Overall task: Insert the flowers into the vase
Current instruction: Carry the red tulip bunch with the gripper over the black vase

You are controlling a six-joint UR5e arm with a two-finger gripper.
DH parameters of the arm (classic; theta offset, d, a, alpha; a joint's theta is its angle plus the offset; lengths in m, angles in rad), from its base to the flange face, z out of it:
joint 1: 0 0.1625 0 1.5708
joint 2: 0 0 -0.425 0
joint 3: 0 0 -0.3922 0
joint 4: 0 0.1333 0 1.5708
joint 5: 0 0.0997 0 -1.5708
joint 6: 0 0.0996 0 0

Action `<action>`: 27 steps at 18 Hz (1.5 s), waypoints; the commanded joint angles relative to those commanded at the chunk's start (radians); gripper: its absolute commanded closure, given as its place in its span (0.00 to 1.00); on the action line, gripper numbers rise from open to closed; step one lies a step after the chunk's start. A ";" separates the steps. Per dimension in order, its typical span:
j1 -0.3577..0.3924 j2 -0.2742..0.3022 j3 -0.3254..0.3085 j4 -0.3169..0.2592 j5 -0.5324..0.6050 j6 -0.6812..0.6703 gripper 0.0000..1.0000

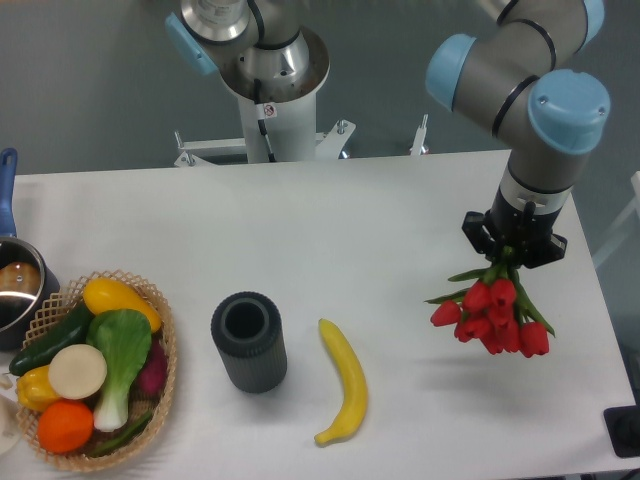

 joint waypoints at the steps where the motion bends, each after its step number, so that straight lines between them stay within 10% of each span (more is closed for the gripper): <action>1: 0.000 0.002 0.000 0.000 -0.018 0.000 1.00; 10: -0.077 0.063 -0.012 0.029 -0.205 -0.078 1.00; 17: -0.097 0.259 -0.248 0.431 -0.572 -0.241 1.00; 27: -0.115 0.275 -0.255 0.457 -0.957 -0.291 1.00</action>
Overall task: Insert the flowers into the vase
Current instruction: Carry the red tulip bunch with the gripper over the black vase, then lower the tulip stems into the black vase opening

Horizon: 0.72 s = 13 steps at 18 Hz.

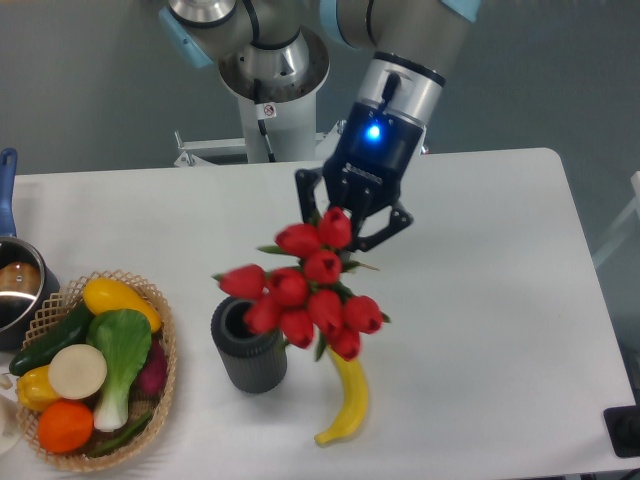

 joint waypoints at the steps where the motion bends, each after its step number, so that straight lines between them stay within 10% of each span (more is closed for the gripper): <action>1: 0.000 -0.006 -0.002 0.006 -0.069 -0.002 1.00; 13: -0.015 -0.087 0.035 0.026 -0.208 0.012 1.00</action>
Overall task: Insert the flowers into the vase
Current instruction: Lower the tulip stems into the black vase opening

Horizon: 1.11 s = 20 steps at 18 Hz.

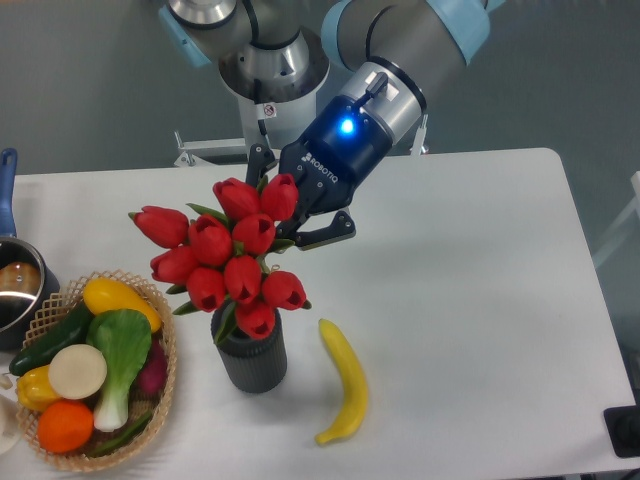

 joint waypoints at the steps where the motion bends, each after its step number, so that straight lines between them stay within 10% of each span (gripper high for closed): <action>1: -0.012 -0.005 0.005 0.000 0.000 0.002 1.00; 20: -0.061 -0.121 -0.018 0.025 0.031 0.011 0.99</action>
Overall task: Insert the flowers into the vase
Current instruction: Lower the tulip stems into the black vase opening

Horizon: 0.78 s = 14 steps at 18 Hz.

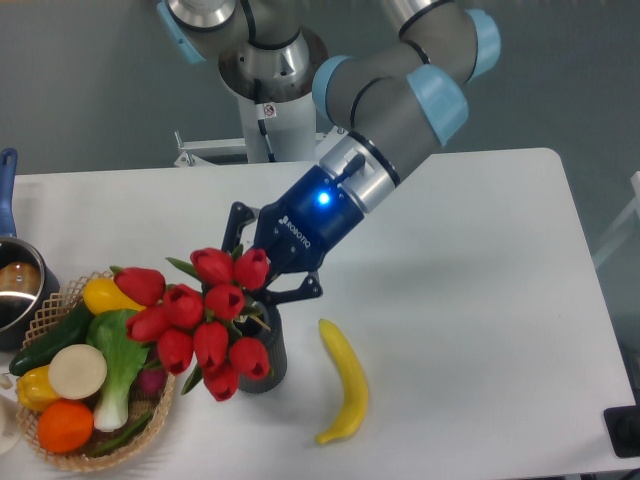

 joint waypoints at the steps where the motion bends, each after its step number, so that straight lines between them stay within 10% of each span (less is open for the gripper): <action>1: -0.009 -0.003 -0.002 0.000 0.011 0.005 0.97; 4: -0.024 -0.015 -0.011 0.002 0.049 0.009 0.93; 14: -0.015 0.051 -0.181 0.006 0.080 0.084 0.37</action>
